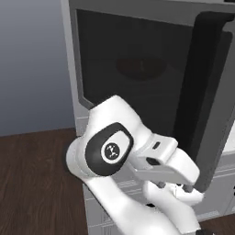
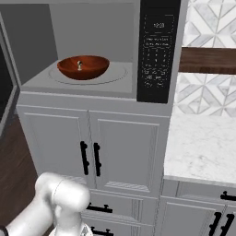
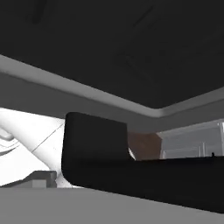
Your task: Pick the mushroom from the sink and place it in the bowl. Then pick the bowl and place it in the microwave. Then close the microwave door and press the start button.
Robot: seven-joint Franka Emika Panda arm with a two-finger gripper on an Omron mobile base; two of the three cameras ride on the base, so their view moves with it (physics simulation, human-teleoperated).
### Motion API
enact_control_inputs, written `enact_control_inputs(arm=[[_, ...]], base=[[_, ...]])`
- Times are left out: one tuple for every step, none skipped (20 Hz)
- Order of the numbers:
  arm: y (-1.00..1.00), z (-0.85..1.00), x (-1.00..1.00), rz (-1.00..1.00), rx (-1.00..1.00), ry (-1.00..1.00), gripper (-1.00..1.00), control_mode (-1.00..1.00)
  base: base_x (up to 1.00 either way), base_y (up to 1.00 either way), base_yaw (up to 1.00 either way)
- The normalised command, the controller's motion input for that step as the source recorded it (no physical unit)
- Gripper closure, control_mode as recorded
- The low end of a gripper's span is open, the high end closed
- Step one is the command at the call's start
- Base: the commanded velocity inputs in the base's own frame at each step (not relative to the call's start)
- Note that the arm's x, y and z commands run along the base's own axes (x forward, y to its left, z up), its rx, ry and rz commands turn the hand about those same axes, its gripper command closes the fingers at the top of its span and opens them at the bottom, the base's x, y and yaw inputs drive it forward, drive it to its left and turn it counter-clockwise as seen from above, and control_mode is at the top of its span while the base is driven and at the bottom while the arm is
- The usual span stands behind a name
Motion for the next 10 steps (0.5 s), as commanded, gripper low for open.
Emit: enact_control_inputs(arm=[[-0.9, 0.16, 1.0, -0.26, 0.03, 0.11, -1.0, -1.0], [-0.77, 0.34, 1.0, -0.22, 0.0, 0.05, -1.0, -1.0], [-0.67, 0.44, 1.0, -0.19, 0.0, 0.0, -1.0, -1.0], [-0.59, 0.44, 1.0, -0.15, 0.0, 0.0, -1.0, -1.0], [-0.56, 0.46, 1.0, -0.12, 0.0, 0.0, -1.0, -1.0], [-0.47, 0.34, 1.0, -0.04, -0.06, -0.06, -1.0, -1.0], [-0.32, 0.22, 1.0, 0.0, -0.18, -0.17, -1.0, -1.0], [-0.23, 0.21, 1.0, 0.0, -0.25, -0.22, -1.0, -1.0], [-0.28, 0.17, 1.0, 0.0, -0.29, -0.27, -1.0, -1.0], [-0.4, 0.14, 0.95, 0.0, -0.3, -0.31, -1.0, -1.0]], base=[[0.0, 0.0, 0.0], [0.0, 0.0, 0.0], [0.0, 0.0, 0.0], [0.0, 0.0, 0.0], [0.0, 0.0, 0.0], [0.0, 0.0, 0.0], [0.0, 0.0, 0.0], [0.0, 0.0, 0.0], [0.0, 0.0, 0.0], [0.0, 0.0, 0.0]])
